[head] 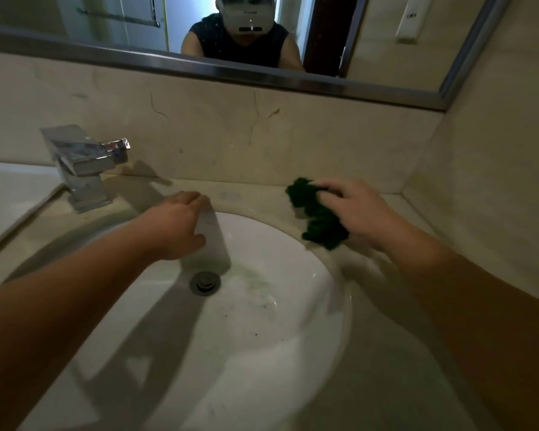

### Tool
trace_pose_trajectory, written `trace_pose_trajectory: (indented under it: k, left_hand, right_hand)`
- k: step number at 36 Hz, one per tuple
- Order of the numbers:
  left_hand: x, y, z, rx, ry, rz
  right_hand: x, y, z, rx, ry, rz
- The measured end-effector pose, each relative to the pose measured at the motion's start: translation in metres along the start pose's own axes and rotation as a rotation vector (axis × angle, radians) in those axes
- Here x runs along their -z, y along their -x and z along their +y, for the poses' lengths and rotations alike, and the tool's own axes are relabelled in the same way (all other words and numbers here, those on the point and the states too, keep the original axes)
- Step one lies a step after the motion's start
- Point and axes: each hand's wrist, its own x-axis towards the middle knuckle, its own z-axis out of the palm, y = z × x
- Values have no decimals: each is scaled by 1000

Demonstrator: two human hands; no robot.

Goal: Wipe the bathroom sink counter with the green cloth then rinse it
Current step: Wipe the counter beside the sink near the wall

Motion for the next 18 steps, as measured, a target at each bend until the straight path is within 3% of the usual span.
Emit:
trace_pose_trajectory:
  k: [2, 4, 6, 9, 18]
  left_hand:
    - [-3, 0, 0, -25, -40, 4]
    - [-5, 0, -1, -31, -65, 0]
    - [-5, 0, -5, -38, -74, 3]
    - [-2, 1, -11, -56, -64, 13]
    - [4, 4, -15, -51, -22, 22]
  right_hand:
    - [36, 0, 24, -48, 88, 143]
    - [59, -1, 54, -181, 224, 183]
    - [64, -5, 90, -323, 507, 96]
    - [42, -15, 124, -346, 825, -38]
    - [-52, -55, 50, -75, 664, -108]
